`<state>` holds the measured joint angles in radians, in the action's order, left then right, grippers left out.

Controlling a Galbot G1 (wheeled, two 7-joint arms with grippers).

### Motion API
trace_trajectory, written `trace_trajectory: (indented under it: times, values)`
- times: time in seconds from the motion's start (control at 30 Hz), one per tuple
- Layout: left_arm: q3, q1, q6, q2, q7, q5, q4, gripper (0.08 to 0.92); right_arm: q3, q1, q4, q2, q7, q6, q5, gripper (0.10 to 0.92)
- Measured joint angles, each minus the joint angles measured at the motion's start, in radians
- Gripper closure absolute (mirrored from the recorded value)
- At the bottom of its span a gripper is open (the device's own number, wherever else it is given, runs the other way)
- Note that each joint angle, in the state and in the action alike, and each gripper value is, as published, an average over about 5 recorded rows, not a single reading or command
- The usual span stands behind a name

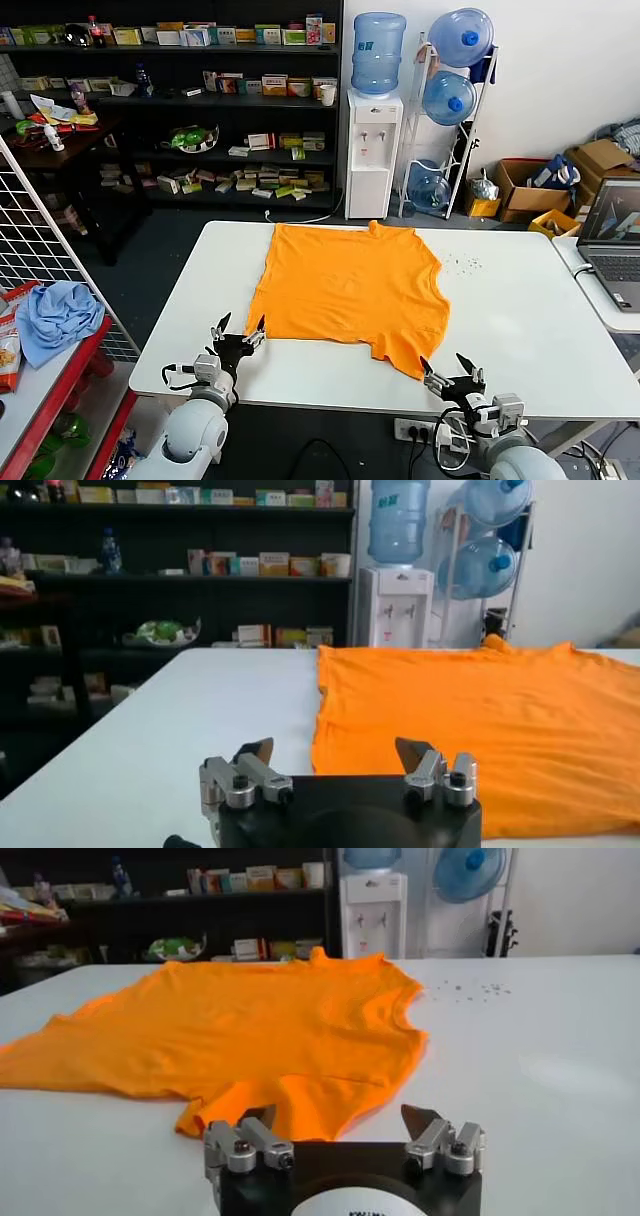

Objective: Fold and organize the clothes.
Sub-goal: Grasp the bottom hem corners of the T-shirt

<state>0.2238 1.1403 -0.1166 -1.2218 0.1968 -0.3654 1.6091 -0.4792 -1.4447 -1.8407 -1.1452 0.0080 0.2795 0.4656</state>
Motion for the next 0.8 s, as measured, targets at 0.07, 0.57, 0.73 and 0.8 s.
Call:
trace_trajectory:
  times: [0.07,0.57,0.73,0.8]
  values:
    - [-0.001,0.001,0.0,-0.001,-0.001,0.003,-0.001,0.177,0.002,0.002,0.002,-0.001,0.002,0.001,0.0,0.203]
    - [-0.011,-0.016,-0.048,-0.005,0.001,0.02,-0.018,0.177,0.033,0.029,0.033,-0.015,0.029,0.025,-0.006,0.203]
    - [-0.017,-0.019,-0.078,-0.003,0.008,0.007,-0.02,0.177,0.045,0.04,0.045,-0.02,0.041,0.035,0.002,0.203]
    - [-0.019,-0.023,-0.091,-0.003,0.008,0.002,-0.023,0.177,0.05,0.046,0.05,-0.023,0.045,0.037,0.007,0.203]
